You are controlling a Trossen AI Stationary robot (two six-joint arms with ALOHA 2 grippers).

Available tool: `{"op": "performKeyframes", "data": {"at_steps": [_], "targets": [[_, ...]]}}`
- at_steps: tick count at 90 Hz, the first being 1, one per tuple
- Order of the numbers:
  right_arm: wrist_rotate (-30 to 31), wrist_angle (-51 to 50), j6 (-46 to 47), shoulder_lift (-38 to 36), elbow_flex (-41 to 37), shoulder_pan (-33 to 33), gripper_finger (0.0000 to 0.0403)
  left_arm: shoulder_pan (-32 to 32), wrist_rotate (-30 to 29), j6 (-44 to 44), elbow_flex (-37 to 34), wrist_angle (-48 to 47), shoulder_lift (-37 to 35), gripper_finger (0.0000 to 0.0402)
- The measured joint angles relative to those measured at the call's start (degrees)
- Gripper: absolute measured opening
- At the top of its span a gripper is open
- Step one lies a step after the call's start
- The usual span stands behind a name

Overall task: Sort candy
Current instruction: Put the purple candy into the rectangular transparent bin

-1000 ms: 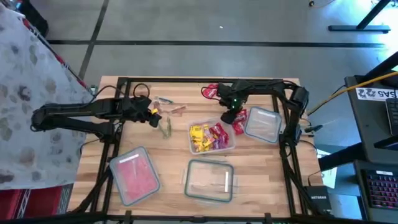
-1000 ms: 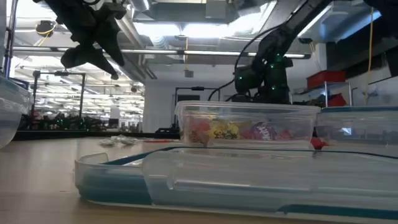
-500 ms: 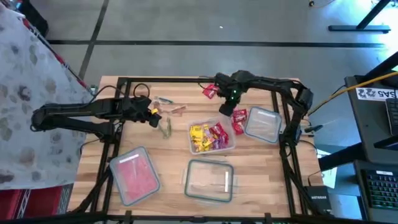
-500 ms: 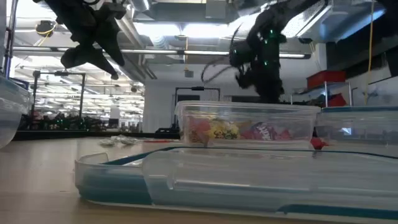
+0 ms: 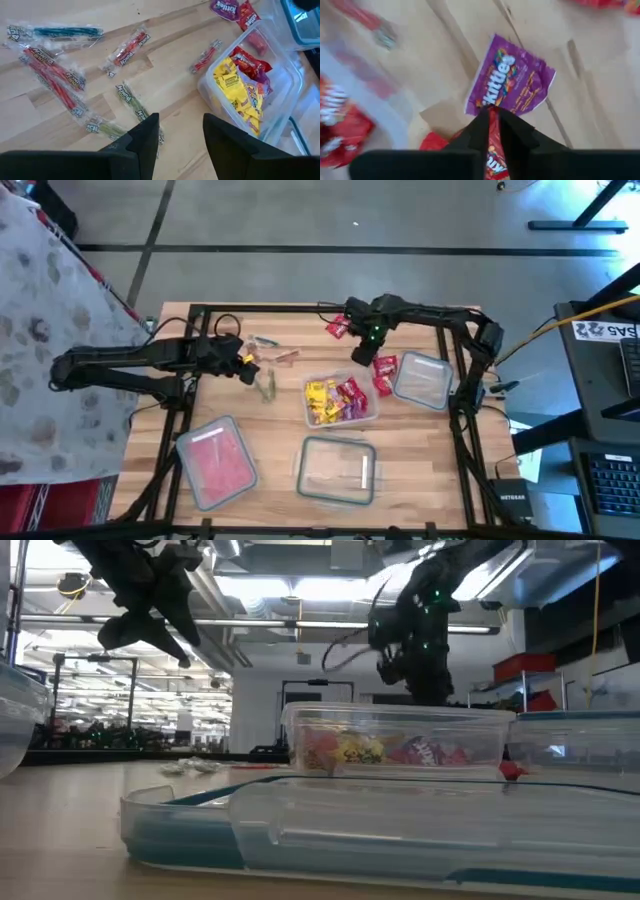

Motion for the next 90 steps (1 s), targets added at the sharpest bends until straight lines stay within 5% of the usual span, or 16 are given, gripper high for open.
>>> {"op": "performKeyframes", "data": {"at_steps": [18, 31, 45, 65, 90], "targets": [[2.71, 4.97, 2.72, 3.78, -1.62, 0.03, 0.0149, 0.0, -0.5, -0.01, 0.0, -0.02, -0.01, 0.0136], [3.96, 7.08, 4.66, 5.61, -1.6, 0.07, 0.0172, 0.0, -0.5, -0.02, 0.0, 0.03, 0.0, 0.0136], [3.94, 6.74, 4.41, 7.71, -1.58, 0.07, 0.0131, 0.0, -0.51, -0.02, 0.0, 0.01, -0.01, 0.0136], [4.42, 5.69, 4.34, 6.43, -1.48, 0.15, 0.0015, 0.0, -0.5, -0.02, 0.0, 0.02, 0.0, 0.0136], [-0.43, 2.8, 2.6, -5.71, -1.49, 1.47, 0.0004, 0.0, -0.52, -0.02, 0.0, 0.01, 0.0, 0.0136]]}}
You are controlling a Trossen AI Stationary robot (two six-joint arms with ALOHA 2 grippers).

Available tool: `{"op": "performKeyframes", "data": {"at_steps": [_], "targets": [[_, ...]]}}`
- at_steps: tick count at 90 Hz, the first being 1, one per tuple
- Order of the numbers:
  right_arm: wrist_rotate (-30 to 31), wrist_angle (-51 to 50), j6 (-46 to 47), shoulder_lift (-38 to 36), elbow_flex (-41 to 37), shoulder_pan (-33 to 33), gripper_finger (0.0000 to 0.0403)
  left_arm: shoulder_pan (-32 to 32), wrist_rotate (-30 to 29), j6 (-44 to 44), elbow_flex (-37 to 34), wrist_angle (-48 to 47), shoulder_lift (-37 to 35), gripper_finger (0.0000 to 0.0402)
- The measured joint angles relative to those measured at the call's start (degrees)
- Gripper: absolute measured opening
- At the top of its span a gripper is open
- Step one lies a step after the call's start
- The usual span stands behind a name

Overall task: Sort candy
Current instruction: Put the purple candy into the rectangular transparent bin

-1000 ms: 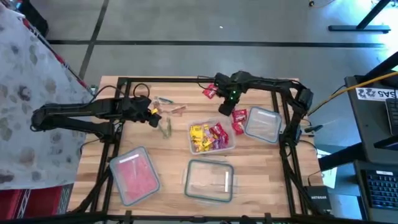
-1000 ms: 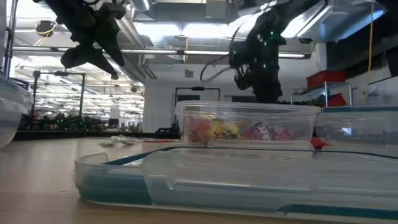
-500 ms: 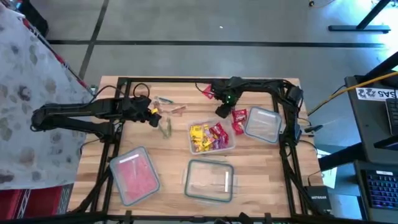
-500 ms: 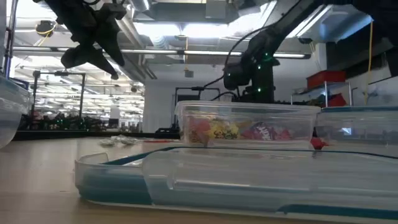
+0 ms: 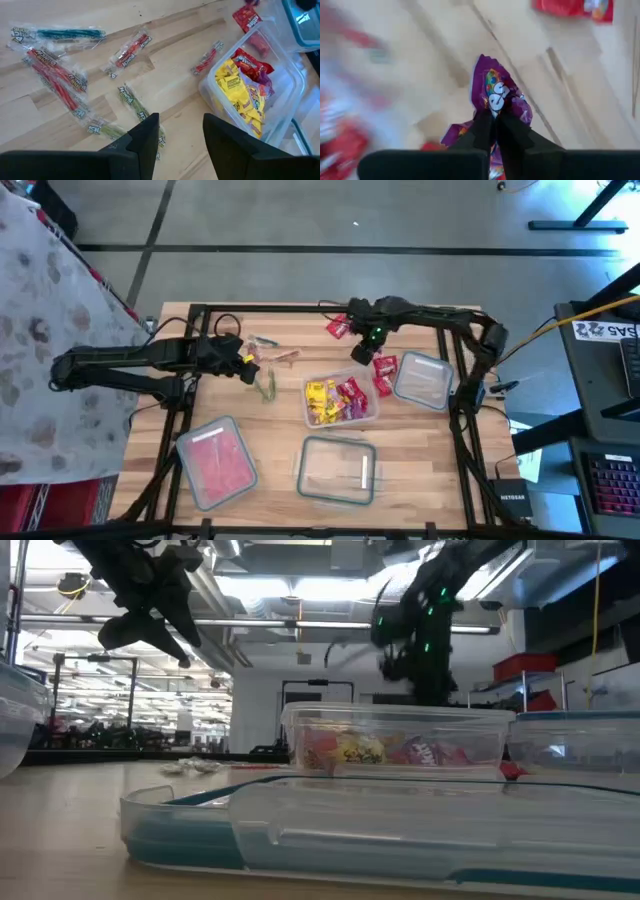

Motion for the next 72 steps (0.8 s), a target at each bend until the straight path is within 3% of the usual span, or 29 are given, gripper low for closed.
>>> {"op": "performKeyframes", "data": {"at_steps": [13, 24, 32, 43, 56, 72], "targets": [[-11.85, 0.44, 2.42, -5.79, 0.02, 3.87, 0.0013, 0.0, -0.18, 0.83, 0.0, 0.02, 0.0, 0.0136], [-14.01, 0.63, 11.01, -7.03, 0.02, 9.18, 0.0015, 0.0, -0.28, 1.74, 0.0, 0.02, -0.02, 0.0136], [-12.8, 0.78, 16.78, -6.28, 0.02, 13.53, 0.0016, 0.0, -0.26, 2.55, 0.0, 0.02, 0.0, 0.0136], [-6.18, 0.67, 23.51, -4.31, 0.0, 18.82, 0.0016, 0.0, -0.26, 3.21, 0.0, 0.02, -0.02, 0.0136], [-1.26, 0.76, 28.67, -2.06, 0.0, 21.13, 0.002, 0.0, -0.24, 4.21, 0.0, -0.01, 0.0, 0.0136], [0.01, 2.46, 30.98, -0.82, -0.04, 20.08, 0.0077, 0.0, -0.2, 5.73, 0.0, -0.02, 0.0, 0.0136]]}}
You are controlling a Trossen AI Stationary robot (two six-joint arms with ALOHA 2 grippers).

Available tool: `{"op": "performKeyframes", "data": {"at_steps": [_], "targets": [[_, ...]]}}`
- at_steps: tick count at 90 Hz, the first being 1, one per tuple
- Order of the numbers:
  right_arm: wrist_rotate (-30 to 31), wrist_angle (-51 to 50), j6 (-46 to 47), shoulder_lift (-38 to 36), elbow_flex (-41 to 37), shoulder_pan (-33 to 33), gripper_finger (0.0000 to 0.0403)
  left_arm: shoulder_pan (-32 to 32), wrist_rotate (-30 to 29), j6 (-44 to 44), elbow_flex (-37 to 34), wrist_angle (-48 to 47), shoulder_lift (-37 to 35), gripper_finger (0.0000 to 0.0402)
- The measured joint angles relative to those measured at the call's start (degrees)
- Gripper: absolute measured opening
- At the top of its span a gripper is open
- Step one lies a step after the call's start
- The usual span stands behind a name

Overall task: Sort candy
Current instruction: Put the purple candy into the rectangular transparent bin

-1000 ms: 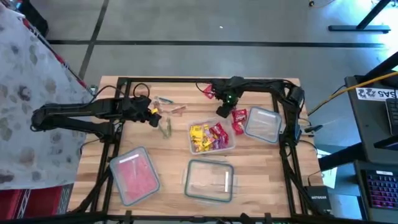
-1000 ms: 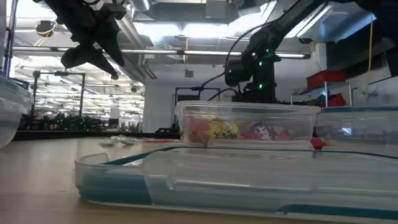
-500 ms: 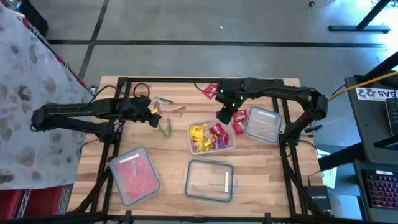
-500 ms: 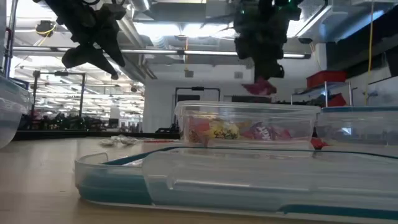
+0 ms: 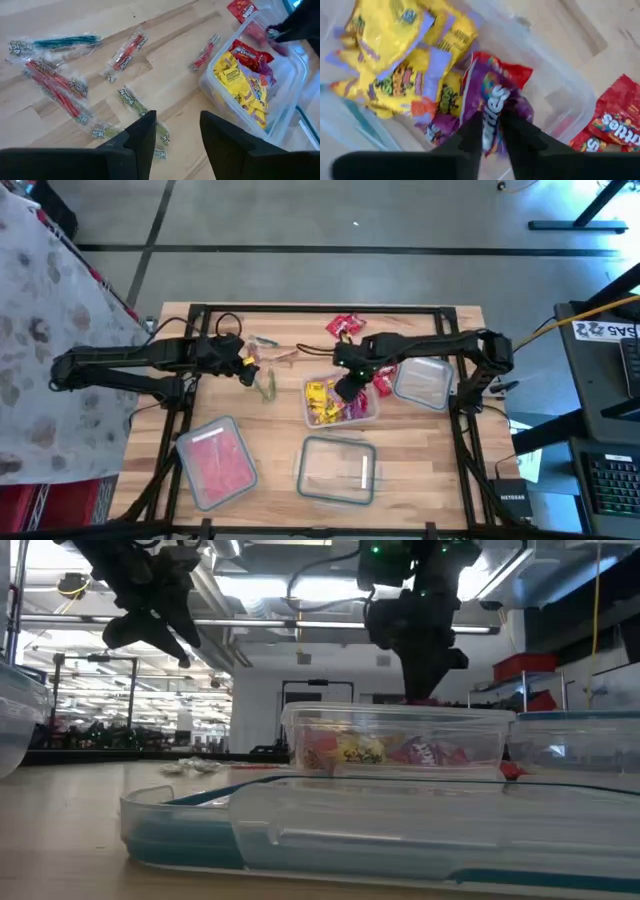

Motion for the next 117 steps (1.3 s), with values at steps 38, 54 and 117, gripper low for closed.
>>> {"op": "performKeyframes", "data": {"at_steps": [38, 54, 117], "targets": [[3.43, -5.13, -2.13, -2.16, 0.04, -9.34, 0.0212, 0.0, 0.45, -1.49, 0.0, 0.02, 0.0, 0.0136], [4.58, -6.94, -5.44, 1.0, 0.04, -16.51, 0.0214, 0.0, 0.42, -1.59, 0.0, 0.02, 0.0, 0.0136], [1.46, -9.61, -14.56, 16.13, -0.06, -19.2, 0.0204, 0.0, -0.26, -3.93, 0.0, 0.03, 0.0, 0.0136]]}}
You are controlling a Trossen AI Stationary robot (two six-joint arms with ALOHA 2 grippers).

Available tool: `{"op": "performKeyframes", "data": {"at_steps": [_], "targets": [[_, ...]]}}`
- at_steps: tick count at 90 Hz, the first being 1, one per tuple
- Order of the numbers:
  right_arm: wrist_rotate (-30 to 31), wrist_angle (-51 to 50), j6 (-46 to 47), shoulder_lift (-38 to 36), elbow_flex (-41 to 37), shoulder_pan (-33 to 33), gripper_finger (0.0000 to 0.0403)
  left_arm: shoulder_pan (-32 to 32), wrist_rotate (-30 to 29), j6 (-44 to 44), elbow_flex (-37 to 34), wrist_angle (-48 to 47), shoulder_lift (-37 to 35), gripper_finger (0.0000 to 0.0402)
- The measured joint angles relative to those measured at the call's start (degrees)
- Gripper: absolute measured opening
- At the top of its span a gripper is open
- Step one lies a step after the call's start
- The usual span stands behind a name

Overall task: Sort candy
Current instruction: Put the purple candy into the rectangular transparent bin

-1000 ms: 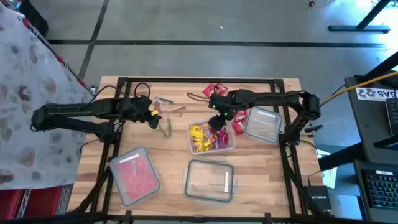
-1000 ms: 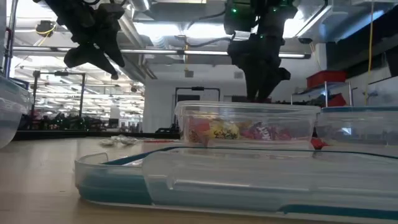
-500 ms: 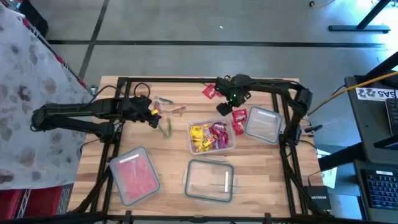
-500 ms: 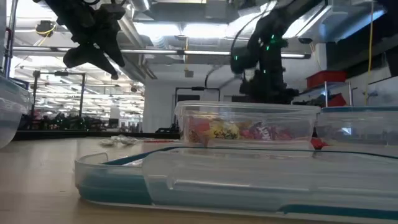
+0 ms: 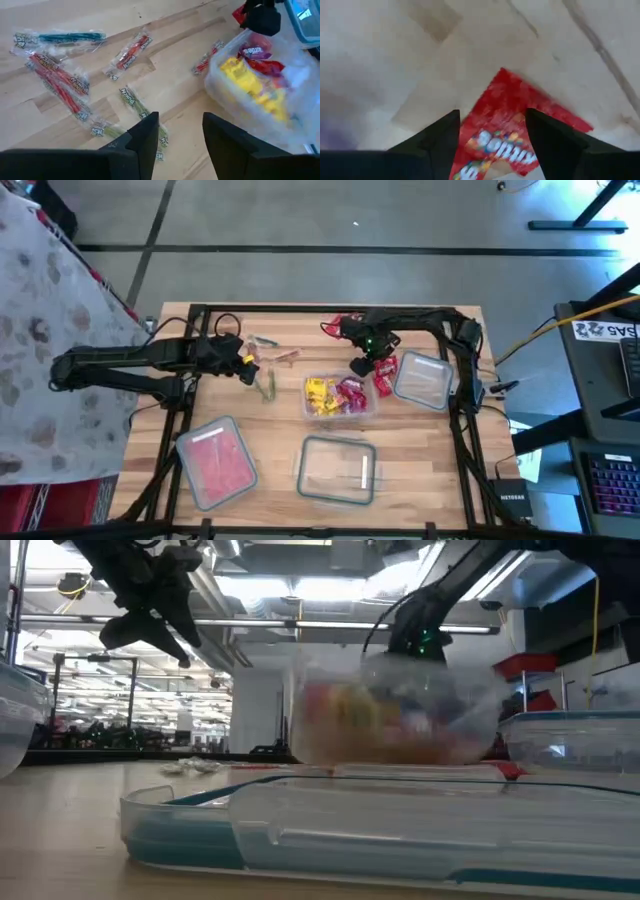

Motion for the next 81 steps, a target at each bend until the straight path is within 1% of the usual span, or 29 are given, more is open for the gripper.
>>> {"op": "performKeyframes", "data": {"at_steps": [8, 29, 48, 62, 81], "targets": [[0.3, 0.56, -0.11, -0.07, -0.01, 0.03, 0.018, 0.0, 0.0, 0.04, 0.0, 0.03, -0.02, 0.0136], [0.42, 1.36, -0.13, -0.15, 0.01, 0.03, 0.0096, 0.0, 0.0, 0.13, 0.0, -0.01, 0.0, 0.0136], [1.83, 1.87, -2.25, -0.36, 0.04, 0.01, 0.0011, 0.0, 0.0, 0.11, 0.0, -0.01, 0.0, 0.0136], [2.87, 1.31, -2.92, -3.1, 1.26, 0.01, 0.0007, 0.0, 0.0, 0.13, 0.0, -0.01, -0.01, 0.0136], [3.2, -1.54, -2.92, -9.24, 7.2, 0.2, 0.0001, 0.0, 0.0, 0.66, 0.0, 0.01, -0.01, 0.0136]]}}
